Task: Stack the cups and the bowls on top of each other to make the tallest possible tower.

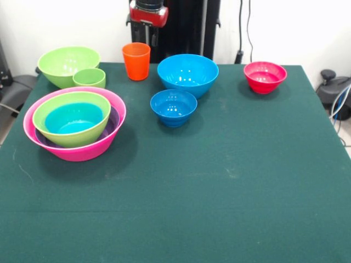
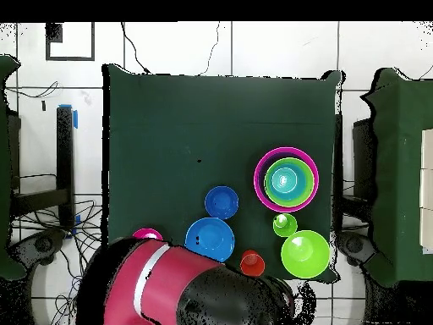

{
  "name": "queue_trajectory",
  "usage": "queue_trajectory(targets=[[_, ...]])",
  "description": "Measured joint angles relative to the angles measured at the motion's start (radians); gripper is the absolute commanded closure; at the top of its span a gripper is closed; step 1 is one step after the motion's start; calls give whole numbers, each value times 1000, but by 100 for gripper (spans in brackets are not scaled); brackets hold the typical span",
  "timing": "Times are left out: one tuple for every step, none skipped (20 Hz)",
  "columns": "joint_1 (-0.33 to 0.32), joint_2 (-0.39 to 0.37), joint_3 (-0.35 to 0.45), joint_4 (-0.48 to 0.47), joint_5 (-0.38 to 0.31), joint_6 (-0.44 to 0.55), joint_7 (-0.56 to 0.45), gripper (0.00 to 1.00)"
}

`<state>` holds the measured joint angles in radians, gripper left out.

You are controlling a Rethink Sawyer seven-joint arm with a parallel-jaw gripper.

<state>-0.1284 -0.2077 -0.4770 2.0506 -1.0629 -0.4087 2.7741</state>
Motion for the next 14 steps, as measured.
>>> queue_trajectory(targets=[[3,1,0,0,0,0,0,0],[6,1,-1,0,0,0,0,0],[9,1,-1,0,0,0,0,0],[12,1,-1,0,0,0,0,0],[15,1,-1,0,0,0,0,0],[18,1,-1,0,0,0,0,0],[21,2,-2,0,1,0,0,0],[25,2,-3,0,3,0,0,0],[28,1,-3,0,6,0,0,0],[31,2,-5,0,10,0,0,0],[33,5,-6,0,12,0,0,0],[35,7,-7,0,15,0,0,0],[36,10,-8,0,19,-1,0,0],[37,12,-9,0,22,-2,0,0]])
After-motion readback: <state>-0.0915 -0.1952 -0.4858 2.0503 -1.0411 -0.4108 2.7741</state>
